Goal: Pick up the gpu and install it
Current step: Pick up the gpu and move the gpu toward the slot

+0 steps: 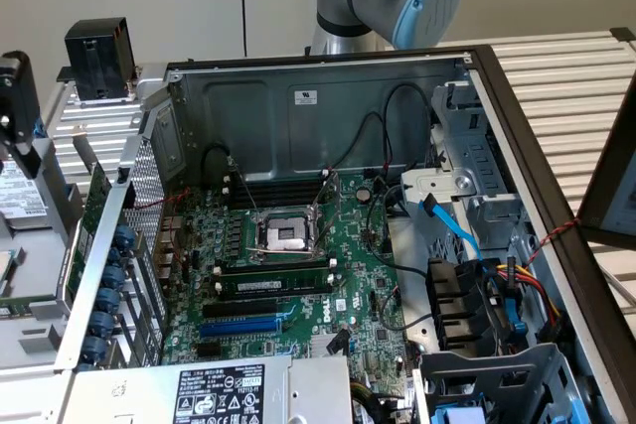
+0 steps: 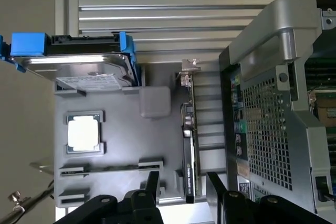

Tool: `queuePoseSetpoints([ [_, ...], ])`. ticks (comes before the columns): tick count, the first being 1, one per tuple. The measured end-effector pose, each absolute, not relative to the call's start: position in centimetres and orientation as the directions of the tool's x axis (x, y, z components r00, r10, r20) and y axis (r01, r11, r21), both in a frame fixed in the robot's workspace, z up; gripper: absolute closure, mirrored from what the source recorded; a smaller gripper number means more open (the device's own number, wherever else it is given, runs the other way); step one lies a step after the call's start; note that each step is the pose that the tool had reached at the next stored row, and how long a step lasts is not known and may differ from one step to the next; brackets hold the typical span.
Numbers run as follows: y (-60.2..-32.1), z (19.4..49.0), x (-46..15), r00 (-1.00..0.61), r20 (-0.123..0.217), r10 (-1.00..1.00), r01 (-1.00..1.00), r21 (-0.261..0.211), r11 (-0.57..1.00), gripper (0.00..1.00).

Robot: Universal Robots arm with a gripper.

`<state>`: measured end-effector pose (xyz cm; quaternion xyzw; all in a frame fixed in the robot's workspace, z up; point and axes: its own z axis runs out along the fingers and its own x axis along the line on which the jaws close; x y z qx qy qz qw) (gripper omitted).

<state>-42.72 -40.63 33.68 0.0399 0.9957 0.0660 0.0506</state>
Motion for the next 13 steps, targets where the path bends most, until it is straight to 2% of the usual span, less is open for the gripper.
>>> queuePoseSetpoints([
  [13,-41.1,31.4,-42.6,-0.990,-0.105,0.088,0.074,0.137,0.988,0.52],
])
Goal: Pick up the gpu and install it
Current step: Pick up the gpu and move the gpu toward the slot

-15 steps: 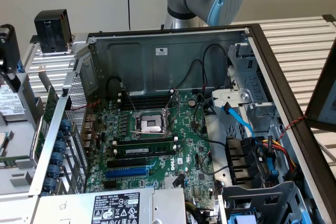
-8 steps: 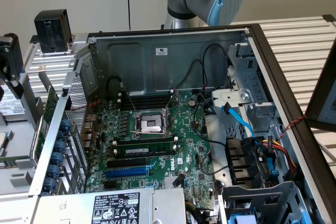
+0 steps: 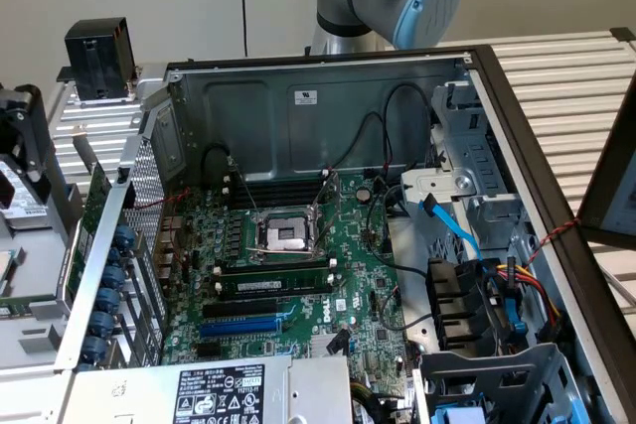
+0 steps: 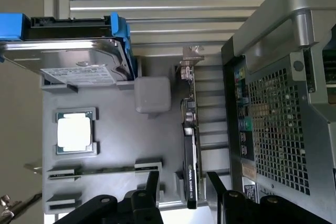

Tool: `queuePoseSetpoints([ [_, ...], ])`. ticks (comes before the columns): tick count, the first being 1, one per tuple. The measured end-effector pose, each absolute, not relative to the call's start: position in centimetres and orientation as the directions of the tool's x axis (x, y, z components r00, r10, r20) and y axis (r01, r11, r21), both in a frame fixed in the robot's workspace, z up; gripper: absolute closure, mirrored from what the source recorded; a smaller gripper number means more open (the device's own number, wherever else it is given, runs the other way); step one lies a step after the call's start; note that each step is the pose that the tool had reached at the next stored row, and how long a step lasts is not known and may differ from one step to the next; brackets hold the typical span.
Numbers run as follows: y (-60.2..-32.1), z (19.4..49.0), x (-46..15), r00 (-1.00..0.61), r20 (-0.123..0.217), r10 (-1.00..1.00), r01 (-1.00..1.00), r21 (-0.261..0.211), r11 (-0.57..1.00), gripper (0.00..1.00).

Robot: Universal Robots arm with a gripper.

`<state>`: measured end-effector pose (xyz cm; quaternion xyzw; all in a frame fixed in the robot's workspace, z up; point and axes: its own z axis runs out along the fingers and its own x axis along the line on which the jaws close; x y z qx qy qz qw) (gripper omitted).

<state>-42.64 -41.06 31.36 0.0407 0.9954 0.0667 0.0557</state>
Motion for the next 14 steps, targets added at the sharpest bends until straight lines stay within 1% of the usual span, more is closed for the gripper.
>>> queuePoseSetpoints([
  [7,-41.5,30.8,-42.3,-0.988,-0.122,0.089,0.071,0.146,0.987,0.52],
  [11,-41.8,30.4,-42.3,-0.988,-0.122,0.089,0.069,0.163,0.984,0.52],
  [14,-42.0,29.9,-42.2,-0.989,-0.122,0.087,0.066,0.164,0.984,0.52],
])
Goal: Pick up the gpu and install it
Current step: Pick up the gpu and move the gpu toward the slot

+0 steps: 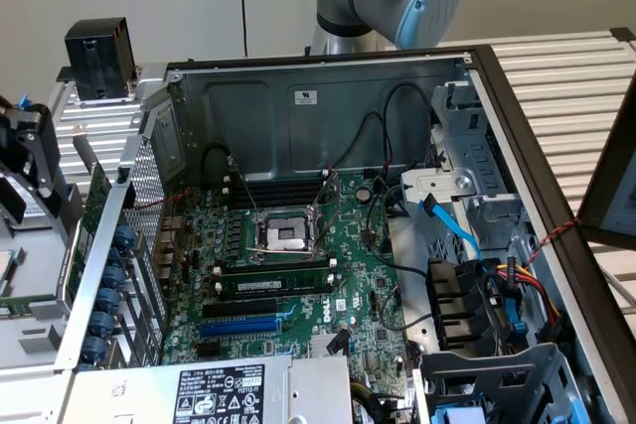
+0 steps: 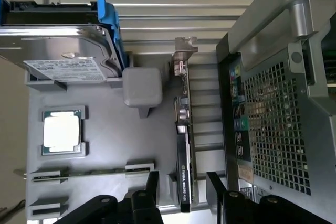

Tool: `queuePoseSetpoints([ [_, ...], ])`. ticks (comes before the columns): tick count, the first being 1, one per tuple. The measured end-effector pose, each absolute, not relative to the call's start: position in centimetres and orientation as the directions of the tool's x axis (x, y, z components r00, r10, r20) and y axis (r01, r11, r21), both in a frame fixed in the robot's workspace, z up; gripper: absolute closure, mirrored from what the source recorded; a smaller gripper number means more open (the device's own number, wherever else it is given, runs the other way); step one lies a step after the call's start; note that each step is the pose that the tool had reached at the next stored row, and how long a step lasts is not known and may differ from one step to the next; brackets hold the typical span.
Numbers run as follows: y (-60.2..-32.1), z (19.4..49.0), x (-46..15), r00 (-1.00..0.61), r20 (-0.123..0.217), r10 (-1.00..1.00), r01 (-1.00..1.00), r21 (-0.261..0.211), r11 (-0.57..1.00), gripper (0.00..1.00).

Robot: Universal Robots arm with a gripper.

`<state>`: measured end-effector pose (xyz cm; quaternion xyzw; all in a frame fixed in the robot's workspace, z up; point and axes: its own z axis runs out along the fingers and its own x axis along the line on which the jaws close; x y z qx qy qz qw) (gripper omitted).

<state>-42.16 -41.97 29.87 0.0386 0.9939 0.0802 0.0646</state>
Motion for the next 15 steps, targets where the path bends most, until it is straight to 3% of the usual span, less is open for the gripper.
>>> queuePoseSetpoints([
  [15,-42.0,27.2,-41.4,-0.987,-0.124,0.098,0.077,0.165,0.983,0.52],
])
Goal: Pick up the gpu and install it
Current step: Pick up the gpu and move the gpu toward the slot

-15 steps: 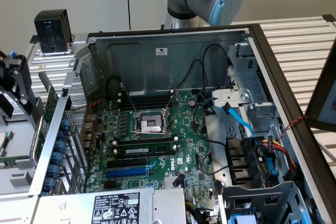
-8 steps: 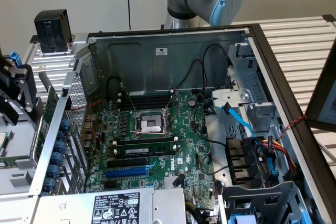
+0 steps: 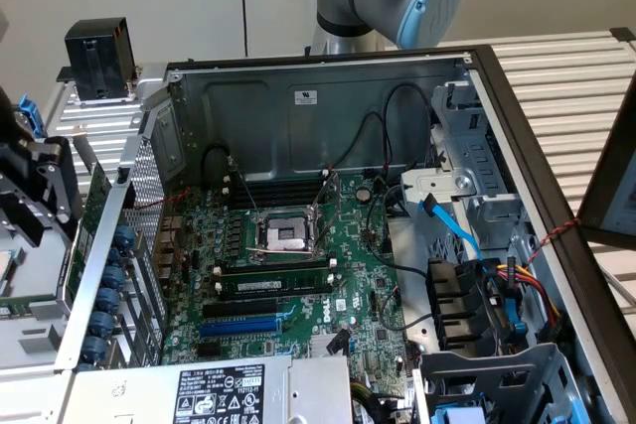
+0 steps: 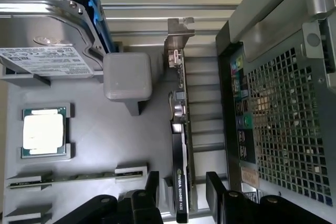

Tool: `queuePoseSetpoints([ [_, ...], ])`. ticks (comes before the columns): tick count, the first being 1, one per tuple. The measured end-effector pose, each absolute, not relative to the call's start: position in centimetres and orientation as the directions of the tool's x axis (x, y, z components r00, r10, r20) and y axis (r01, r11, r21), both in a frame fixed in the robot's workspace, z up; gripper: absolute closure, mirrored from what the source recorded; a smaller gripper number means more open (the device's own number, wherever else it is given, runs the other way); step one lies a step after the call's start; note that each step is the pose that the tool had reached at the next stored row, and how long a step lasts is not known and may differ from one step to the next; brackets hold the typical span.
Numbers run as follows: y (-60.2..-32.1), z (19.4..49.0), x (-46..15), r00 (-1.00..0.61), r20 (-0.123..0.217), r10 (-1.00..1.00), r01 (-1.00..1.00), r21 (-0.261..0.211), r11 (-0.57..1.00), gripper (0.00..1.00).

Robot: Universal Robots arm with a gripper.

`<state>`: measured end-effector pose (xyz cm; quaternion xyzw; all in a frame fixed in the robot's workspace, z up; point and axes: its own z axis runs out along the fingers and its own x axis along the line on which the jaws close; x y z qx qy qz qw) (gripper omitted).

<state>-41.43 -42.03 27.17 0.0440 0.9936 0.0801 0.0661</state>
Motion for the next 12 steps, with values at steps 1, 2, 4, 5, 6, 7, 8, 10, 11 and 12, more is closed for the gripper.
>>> queuePoseSetpoints([
  [1,-41.9,27.0,-41.4,-0.987,-0.123,0.100,0.079,0.165,0.983,0.52],
  [2,-41.9,26.9,-41.4,-0.988,-0.121,0.101,0.080,0.165,0.983,0.52],
  [4,-41.8,26.6,-41.4,-0.988,-0.115,0.101,0.081,0.164,0.983,0.52],
  [5,-41.8,26.4,-41.4,-0.988,-0.114,0.101,0.081,0.164,0.983,0.52],
  [6,-41.8,26.3,-41.3,-0.988,-0.113,0.101,0.081,0.164,0.983,0.52],
  [7,-41.8,26.1,-41.3,-0.988,-0.114,0.101,0.081,0.164,0.983,0.52],
  [8,-41.8,26.0,-41.3,-0.988,-0.114,0.101,0.082,0.164,0.983,0.52],
  [10,-41.8,25.8,-41.3,-0.988,-0.114,0.101,0.081,0.164,0.983,0.52],
  [11,-41.8,25.6,-41.2,-0.988,-0.114,0.101,0.081,0.164,0.983,0.52],
  [12,-41.8,25.4,-41.2,-0.988,-0.114,0.101,0.081,0.164,0.983,0.50],
])
